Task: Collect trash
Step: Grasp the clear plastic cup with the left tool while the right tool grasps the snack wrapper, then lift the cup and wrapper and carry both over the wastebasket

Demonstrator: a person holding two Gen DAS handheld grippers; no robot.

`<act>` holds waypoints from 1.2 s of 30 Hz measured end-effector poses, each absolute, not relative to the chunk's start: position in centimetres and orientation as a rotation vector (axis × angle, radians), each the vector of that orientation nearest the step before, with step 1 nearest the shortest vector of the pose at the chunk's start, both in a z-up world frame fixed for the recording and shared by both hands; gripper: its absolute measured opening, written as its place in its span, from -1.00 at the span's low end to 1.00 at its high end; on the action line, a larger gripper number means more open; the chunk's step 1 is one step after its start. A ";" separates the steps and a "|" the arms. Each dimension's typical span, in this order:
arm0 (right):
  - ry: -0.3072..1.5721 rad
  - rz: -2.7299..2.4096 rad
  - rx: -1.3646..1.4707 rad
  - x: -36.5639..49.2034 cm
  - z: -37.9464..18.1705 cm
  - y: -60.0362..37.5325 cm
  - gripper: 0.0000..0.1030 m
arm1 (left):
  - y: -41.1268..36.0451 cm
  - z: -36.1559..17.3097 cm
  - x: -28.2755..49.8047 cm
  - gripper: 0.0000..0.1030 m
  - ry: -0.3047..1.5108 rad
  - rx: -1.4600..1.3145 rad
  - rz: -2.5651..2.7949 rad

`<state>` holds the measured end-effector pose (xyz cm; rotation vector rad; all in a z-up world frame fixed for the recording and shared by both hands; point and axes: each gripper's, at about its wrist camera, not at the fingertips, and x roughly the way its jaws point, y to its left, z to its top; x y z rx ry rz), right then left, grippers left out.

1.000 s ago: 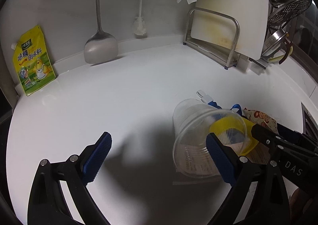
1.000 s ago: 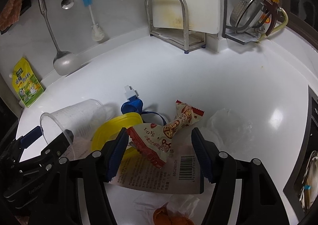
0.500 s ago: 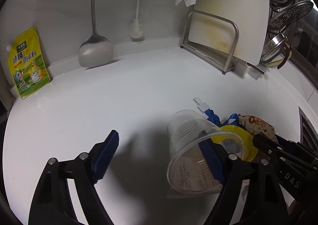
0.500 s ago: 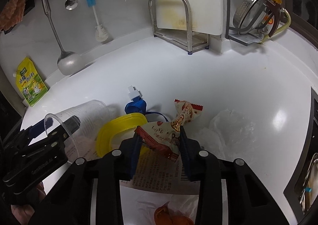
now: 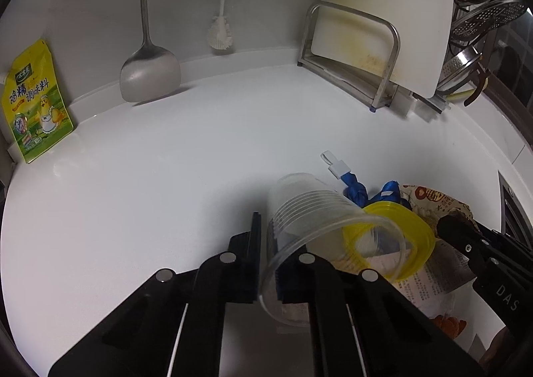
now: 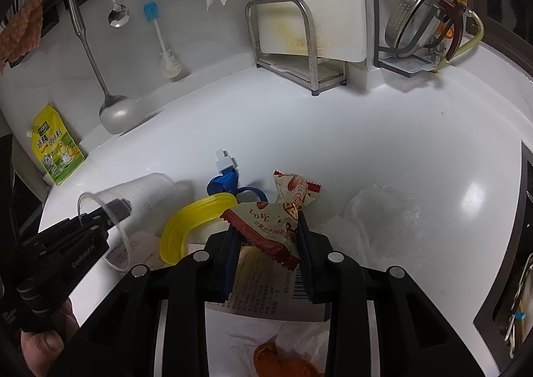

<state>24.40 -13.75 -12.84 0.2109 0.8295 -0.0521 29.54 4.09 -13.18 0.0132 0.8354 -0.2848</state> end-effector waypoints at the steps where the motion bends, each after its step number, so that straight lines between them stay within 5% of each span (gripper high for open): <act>1: 0.828 -0.053 0.210 24.4 -12.8 -13.8 -0.42 | 4.1 -13.0 29.5 -0.90 0.830 0.012 -0.286; 36: 0.763 0.036 0.191 17.0 -6.7 -14.2 -0.43 | 4.2 -4.4 21.1 -0.92 0.710 0.037 -0.232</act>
